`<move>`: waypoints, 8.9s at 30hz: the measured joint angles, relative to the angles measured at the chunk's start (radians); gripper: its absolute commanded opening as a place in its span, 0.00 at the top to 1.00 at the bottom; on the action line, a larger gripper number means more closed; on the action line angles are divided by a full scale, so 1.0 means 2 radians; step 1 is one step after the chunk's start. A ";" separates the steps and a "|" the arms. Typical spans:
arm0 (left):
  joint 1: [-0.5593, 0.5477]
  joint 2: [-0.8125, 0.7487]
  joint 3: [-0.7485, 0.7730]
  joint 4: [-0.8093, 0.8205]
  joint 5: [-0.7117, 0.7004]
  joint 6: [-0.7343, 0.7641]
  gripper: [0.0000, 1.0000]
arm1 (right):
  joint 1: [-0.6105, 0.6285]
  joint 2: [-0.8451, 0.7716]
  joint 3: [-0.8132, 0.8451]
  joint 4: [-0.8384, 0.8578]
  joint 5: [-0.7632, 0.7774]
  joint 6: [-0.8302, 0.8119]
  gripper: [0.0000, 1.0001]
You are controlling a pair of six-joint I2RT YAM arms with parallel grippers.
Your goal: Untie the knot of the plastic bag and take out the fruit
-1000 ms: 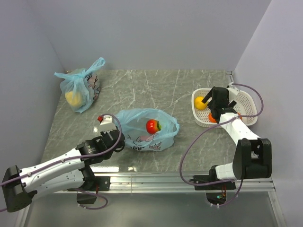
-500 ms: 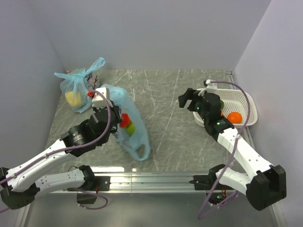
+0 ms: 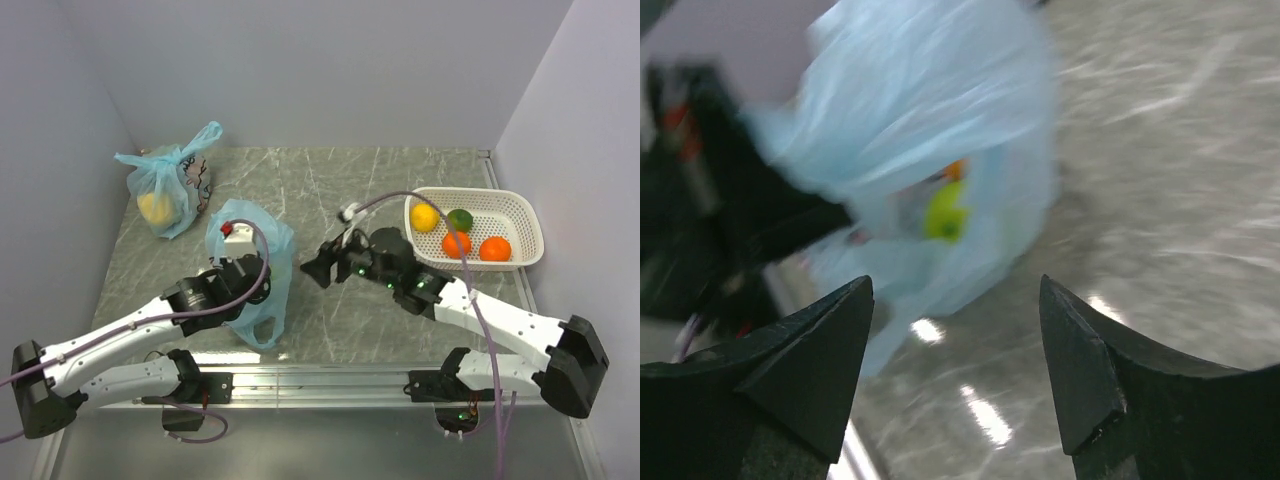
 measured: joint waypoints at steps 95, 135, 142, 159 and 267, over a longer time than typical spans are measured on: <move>-0.008 -0.124 -0.076 0.016 0.030 -0.119 0.99 | 0.099 0.245 0.101 0.028 0.119 -0.040 0.56; -0.019 -0.106 -0.113 0.081 0.095 -0.133 1.00 | 0.041 0.438 0.244 0.018 0.259 0.106 0.81; -0.020 -0.119 -0.113 0.064 0.075 -0.142 1.00 | 0.040 0.382 0.171 0.035 0.236 0.092 1.00; -0.020 -0.107 -0.113 0.047 0.023 -0.146 1.00 | 0.039 0.142 0.047 0.047 0.070 0.021 1.00; -0.020 -0.135 -0.128 0.053 0.035 -0.134 0.99 | 0.087 0.350 0.156 0.068 0.192 0.140 0.02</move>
